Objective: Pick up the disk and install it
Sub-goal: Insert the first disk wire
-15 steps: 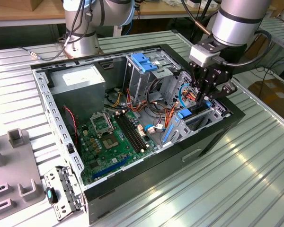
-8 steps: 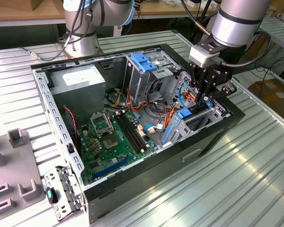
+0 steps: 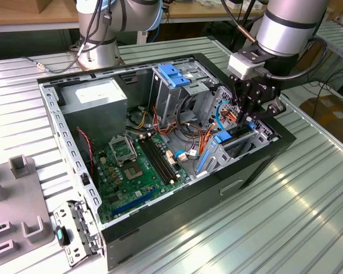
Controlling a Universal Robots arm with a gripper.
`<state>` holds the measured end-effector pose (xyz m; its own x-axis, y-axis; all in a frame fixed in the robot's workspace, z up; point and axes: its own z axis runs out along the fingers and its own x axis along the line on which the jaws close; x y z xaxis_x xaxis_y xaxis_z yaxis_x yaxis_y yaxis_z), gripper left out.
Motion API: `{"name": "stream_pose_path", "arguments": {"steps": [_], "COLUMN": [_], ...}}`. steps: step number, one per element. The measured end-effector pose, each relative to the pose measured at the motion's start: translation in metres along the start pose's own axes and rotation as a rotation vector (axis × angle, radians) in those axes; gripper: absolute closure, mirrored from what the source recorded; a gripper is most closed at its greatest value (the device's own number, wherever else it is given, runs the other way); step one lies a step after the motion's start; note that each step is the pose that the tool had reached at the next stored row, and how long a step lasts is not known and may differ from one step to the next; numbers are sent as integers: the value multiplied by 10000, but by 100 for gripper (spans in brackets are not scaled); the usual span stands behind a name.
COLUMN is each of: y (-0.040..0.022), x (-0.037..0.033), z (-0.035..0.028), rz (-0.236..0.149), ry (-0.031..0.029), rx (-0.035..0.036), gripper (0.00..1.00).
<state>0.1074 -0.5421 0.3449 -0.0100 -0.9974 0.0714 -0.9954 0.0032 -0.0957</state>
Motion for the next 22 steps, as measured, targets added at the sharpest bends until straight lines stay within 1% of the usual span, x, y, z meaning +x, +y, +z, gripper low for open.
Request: {"name": "stream_pose_path", "arguments": {"steps": [1,5,7,10,11,17,18,19,20,21,22], "y": [-2,-15,-16,-15,-13,-13,-13,-16,-23,-28,-30], "x": [1,5,7,25,32,35,36,38,40,43,45], "z": [1,12,16,47,65,71,65,42,3,-36,-60], "rz": [21,143,178,264,296,326,326,326,325,326,326], "ry": [-9,-95,-123,-207,-223,-227,-230,-229,-223,-224,-224], "rx": [-3,-28,-35,-44,-47,-53,-52,-52,-52,-53,-52], "gripper": [83,83,83,83,83,83,82,82,75,75,75]}}
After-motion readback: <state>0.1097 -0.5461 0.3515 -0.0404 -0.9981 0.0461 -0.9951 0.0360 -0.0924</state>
